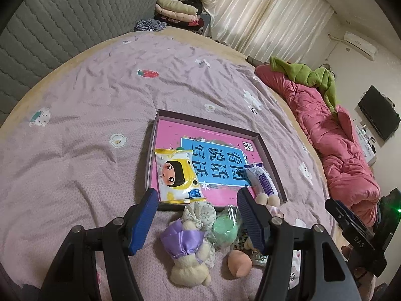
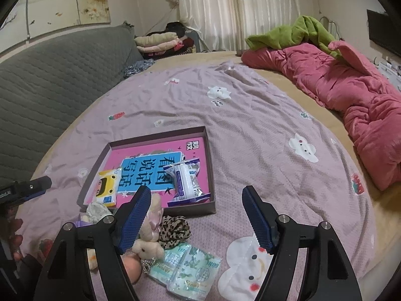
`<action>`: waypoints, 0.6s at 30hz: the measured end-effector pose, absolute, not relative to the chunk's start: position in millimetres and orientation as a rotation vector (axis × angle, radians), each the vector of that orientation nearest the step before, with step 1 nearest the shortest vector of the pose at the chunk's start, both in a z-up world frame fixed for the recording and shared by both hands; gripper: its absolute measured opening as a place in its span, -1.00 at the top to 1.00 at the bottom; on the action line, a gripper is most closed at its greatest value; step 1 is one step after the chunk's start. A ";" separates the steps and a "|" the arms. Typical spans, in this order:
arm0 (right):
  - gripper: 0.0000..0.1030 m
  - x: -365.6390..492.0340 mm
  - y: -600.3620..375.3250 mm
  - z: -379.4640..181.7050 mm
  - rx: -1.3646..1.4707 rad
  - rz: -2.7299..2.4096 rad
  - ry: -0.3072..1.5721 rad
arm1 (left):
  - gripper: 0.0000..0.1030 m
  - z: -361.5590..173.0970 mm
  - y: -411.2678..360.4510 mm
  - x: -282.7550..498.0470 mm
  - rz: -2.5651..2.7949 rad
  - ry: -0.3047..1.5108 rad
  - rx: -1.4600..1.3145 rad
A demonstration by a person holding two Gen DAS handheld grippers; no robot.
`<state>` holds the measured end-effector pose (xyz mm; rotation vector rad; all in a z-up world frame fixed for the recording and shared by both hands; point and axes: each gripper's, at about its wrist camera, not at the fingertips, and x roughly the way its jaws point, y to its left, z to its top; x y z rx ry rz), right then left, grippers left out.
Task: Organize soft objects
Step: 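Withdraw both grippers from the tray back toward the remaining pile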
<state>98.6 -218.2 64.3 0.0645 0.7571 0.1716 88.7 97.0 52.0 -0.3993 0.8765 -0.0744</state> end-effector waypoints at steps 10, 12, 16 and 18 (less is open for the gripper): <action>-0.48 81.6 -219.4 66.4 0.077 0.175 0.754 | -0.26 53.9 94.7 72.9 -0.075 0.879 -0.391; -0.48 79.6 -218.8 66.9 0.077 0.177 0.752 | -0.26 54.3 94.3 69.8 -0.077 0.879 -0.388; -0.48 76.7 -218.9 67.2 0.078 0.178 0.752 | -0.26 54.1 92.2 64.2 -0.073 0.883 -0.383; -0.48 73.5 -218.9 67.2 0.078 0.178 0.751 | -0.26 53.5 90.9 61.8 -0.073 0.886 -0.381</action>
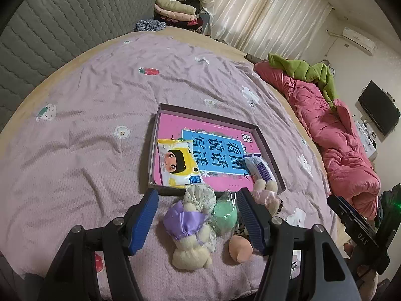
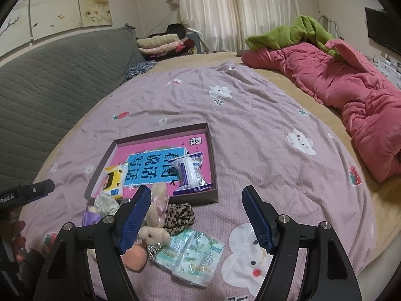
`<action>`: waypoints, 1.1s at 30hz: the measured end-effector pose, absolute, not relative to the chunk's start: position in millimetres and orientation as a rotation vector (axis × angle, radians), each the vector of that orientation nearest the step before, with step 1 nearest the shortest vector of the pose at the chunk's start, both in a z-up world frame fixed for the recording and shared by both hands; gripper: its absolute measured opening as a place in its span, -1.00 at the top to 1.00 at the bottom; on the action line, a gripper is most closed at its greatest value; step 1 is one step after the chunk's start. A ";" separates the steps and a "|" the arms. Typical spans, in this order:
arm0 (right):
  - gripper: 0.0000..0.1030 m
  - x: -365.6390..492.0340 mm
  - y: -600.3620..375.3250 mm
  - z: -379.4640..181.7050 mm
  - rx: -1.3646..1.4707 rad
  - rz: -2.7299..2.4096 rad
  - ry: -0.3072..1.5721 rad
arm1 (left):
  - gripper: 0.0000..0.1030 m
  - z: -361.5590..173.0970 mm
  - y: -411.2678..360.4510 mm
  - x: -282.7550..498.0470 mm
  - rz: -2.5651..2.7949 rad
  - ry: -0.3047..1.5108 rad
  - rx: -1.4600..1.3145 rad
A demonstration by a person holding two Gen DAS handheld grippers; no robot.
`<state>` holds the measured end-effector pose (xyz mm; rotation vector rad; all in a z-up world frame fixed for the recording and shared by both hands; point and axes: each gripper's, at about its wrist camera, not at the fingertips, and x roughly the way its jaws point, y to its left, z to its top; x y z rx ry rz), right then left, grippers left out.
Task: Organize soft objects
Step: 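Withdraw both grippers from the tray back toward the remaining pile, then grasp green 'Flower' tissue pack with right gripper while left grasps purple-bow plush bunny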
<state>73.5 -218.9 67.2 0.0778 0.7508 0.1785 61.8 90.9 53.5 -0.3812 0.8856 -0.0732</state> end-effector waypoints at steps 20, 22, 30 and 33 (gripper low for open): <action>-0.48 65.2 -217.2 52.0 0.107 0.197 0.810 | -0.26 28.9 82.8 51.6 -0.081 0.975 -0.372; -0.48 63.7 -217.7 47.3 0.112 0.197 0.823 | -0.26 24.1 80.8 50.4 -0.084 0.988 -0.369; -0.48 61.8 -220.1 27.6 0.131 0.197 0.876 | -0.26 1.0 75.3 47.7 -0.089 1.052 -0.375; -0.48 61.0 -219.7 20.6 0.124 0.195 0.891 | -0.26 -7.3 75.1 47.6 -0.081 1.074 -0.378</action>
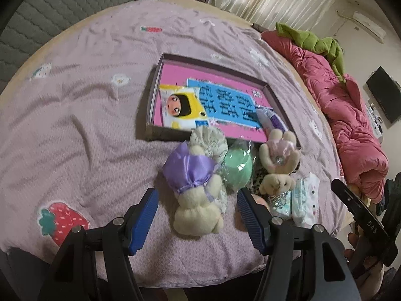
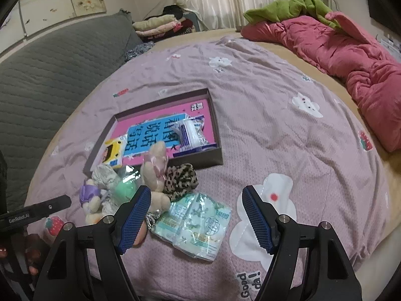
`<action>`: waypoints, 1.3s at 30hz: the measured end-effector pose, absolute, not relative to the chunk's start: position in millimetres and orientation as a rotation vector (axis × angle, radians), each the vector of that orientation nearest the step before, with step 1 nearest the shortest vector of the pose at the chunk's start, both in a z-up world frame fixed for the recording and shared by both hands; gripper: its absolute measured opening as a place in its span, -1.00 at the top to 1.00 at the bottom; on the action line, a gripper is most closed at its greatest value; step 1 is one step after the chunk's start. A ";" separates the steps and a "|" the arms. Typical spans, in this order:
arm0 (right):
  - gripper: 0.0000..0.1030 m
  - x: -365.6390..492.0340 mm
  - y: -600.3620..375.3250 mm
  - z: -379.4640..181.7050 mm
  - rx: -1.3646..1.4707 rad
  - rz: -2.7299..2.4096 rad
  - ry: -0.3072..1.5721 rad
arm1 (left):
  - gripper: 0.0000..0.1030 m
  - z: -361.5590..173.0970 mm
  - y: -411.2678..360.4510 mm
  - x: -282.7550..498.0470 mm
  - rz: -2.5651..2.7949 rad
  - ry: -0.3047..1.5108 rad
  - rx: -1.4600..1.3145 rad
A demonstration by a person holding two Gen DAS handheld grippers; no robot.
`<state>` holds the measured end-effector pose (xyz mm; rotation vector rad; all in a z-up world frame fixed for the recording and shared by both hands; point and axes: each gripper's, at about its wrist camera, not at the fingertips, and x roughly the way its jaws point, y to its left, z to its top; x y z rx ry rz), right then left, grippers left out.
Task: Organize soft objects
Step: 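Grasp green 'Flower' tissue pack with right gripper while left grasps purple-bow plush bunny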
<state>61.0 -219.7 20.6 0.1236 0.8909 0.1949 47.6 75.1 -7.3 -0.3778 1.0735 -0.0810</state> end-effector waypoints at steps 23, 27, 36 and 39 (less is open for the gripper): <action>-0.48 69.9 -217.0 -29.0 0.146 0.193 1.031 | -0.26 -41.3 68.2 56.3 -0.104 1.140 -0.385; -0.48 74.4 -222.5 -40.6 0.183 0.177 1.058 | -0.26 -43.6 68.2 58.3 -0.108 1.139 -0.397; -0.48 84.3 -229.8 -59.6 0.242 0.163 1.098 | -0.26 -51.0 72.3 62.6 -0.099 1.146 -0.409; -0.48 86.1 -227.8 -62.2 0.242 0.173 1.100 | -0.26 -55.2 74.3 64.5 -0.095 1.154 -0.415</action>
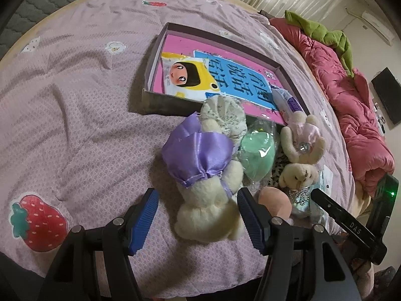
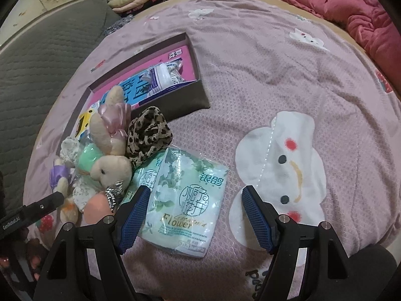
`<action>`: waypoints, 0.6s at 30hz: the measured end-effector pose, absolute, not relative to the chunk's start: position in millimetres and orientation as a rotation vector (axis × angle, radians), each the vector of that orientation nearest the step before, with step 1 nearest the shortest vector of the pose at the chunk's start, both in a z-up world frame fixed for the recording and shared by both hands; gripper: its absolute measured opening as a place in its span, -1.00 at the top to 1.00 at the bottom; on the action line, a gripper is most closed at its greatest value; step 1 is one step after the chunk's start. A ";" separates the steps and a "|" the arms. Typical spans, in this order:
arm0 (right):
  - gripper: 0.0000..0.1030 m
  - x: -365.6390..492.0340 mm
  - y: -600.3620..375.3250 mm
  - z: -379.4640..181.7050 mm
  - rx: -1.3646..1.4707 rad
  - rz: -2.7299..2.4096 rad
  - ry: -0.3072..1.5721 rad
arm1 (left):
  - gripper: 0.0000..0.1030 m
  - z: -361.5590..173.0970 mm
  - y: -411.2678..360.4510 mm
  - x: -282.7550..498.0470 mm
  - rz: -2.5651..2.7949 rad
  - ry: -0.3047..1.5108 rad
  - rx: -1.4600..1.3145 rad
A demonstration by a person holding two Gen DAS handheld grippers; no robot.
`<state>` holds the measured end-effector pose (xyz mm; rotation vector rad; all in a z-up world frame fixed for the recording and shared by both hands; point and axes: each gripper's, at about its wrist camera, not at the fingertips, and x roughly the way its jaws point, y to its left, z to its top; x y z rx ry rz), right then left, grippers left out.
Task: Organize soft objects
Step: 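Grasp green 'Flower' tissue pack with right gripper while left grasps purple-bow plush bunny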
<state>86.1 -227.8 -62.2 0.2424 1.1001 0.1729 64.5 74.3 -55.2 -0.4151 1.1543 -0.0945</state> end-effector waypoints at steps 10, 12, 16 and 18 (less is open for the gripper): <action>-0.15 85.9 -225.8 -61.9 0.232 0.210 1.082 | -0.26 -66.3 77.5 70.9 -0.113 1.161 -0.470; -0.13 84.6 -225.1 -60.1 0.222 0.214 1.074 | -0.26 -69.2 79.1 72.3 -0.120 1.158 -0.495; -0.12 81.2 -223.1 -56.0 0.203 0.216 1.062 | -0.26 -72.5 81.5 73.4 -0.140 1.147 -0.525; -0.12 80.6 -223.9 -54.3 0.202 0.215 1.056 | -0.11 -73.1 83.4 73.6 -0.152 1.137 -0.546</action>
